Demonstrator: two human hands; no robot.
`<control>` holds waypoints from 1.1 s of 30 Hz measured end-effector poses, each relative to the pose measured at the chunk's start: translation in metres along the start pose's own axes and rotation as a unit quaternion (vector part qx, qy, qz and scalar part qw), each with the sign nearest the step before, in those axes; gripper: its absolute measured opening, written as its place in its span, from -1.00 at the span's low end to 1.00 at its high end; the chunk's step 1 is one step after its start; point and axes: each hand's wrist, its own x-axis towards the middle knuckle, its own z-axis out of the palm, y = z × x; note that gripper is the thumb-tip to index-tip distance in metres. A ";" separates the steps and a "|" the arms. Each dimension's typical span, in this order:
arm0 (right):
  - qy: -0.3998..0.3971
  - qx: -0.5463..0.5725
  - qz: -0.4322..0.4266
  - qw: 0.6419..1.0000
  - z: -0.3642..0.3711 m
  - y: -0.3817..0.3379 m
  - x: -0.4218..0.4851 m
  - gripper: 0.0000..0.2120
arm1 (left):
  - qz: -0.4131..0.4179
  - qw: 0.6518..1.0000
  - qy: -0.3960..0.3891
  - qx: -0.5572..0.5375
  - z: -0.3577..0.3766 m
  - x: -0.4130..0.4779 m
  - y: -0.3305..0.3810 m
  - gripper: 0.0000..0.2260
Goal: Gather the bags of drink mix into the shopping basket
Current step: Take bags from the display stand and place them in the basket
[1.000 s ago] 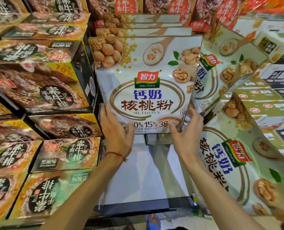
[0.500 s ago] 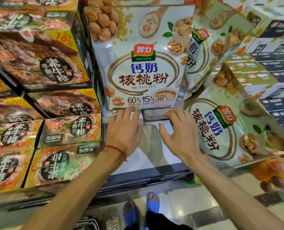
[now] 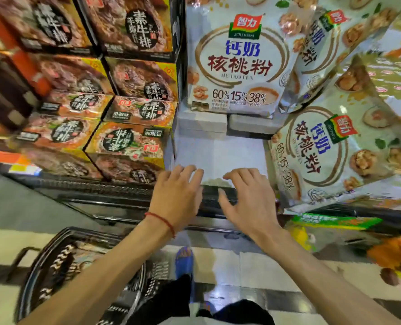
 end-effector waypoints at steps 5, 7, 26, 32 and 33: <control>-0.047 0.008 -0.042 0.998 0.011 -0.030 -0.055 -0.71 | -0.063 0.996 -0.059 0.021 0.002 -0.093 0.016 -0.68; -0.063 0.024 -0.056 0.996 0.014 -0.046 -0.077 -0.72 | -0.090 0.992 -0.082 0.025 -0.001 -0.133 0.015 -0.69; -0.133 0.090 -0.110 0.981 0.079 -0.310 -0.191 -0.75 | -0.211 0.963 -0.163 0.048 -0.044 -0.399 -0.129 -0.67; -0.154 0.074 -0.036 0.985 0.102 -0.395 -0.232 -0.76 | -0.157 0.970 -0.183 0.035 -0.048 -0.454 -0.200 -0.70; -0.160 0.074 -0.022 0.984 0.105 -0.404 -0.235 -0.76 | -0.147 0.971 -0.186 0.037 -0.048 -0.460 -0.209 -0.73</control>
